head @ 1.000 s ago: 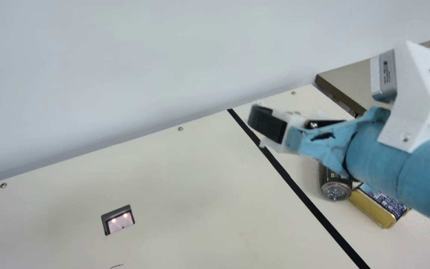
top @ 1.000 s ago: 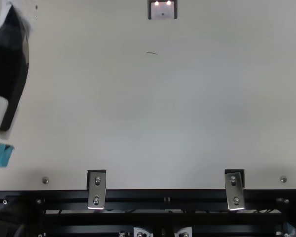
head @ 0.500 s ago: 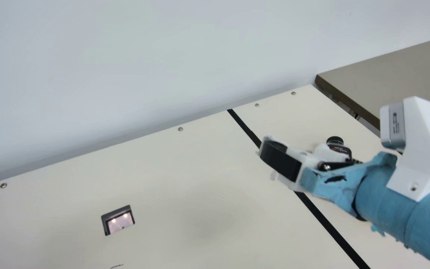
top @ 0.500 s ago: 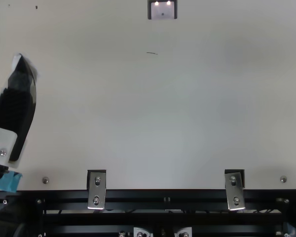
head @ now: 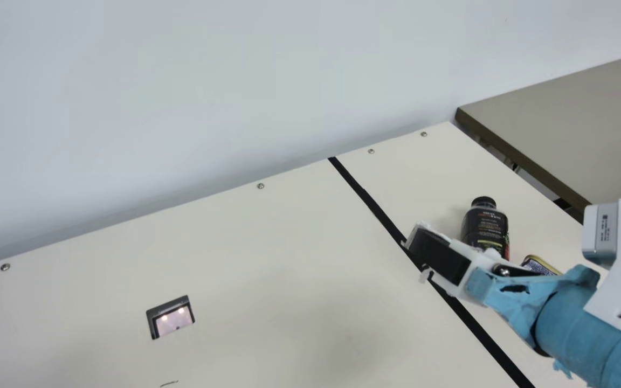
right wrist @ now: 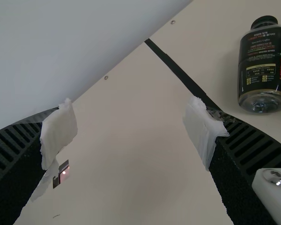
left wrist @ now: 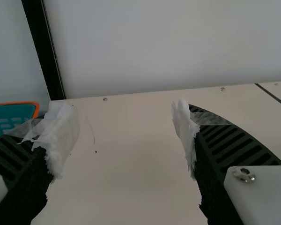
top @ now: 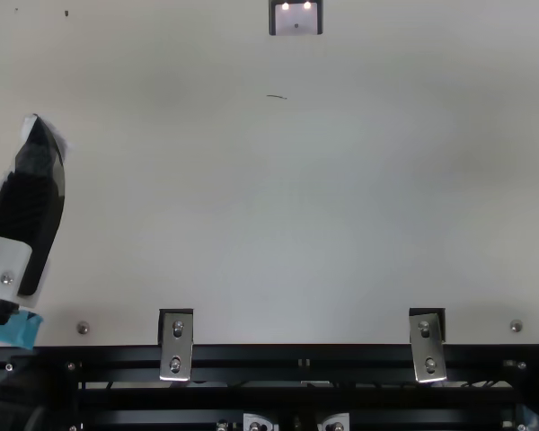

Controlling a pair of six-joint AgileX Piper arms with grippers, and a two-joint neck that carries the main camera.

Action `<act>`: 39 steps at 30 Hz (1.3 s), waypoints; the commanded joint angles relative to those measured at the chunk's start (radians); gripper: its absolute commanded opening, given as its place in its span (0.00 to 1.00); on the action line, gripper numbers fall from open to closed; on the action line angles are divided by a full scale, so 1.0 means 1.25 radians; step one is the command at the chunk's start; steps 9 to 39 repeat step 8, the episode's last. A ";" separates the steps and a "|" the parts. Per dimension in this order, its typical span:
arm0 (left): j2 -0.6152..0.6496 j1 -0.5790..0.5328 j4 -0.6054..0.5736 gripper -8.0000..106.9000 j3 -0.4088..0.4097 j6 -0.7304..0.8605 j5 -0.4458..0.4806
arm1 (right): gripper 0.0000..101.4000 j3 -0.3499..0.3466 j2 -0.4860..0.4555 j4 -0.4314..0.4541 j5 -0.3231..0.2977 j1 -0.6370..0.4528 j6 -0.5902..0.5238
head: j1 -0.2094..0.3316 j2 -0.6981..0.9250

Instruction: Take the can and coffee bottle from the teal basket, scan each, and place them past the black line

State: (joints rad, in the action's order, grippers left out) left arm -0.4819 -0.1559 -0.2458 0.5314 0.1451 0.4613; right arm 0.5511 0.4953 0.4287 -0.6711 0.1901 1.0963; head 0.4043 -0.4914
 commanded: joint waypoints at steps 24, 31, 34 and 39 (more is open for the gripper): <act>0.000 0.000 0.000 0.85 0.000 0.000 -0.002 | 1.00 0.000 0.000 0.000 0.001 0.000 0.000 | 0.024 0.007; 0.000 0.000 0.000 0.85 0.000 0.000 -0.002 | 1.00 0.000 0.000 0.000 0.001 0.000 0.000 | 0.024 0.007; 0.000 0.000 0.000 0.85 0.000 0.000 -0.002 | 1.00 0.000 0.000 0.000 0.001 0.000 0.000 | 0.024 0.007; 0.000 0.000 0.000 0.85 0.000 0.000 -0.002 | 1.00 0.000 0.000 0.000 0.001 0.000 0.000 | 0.024 0.007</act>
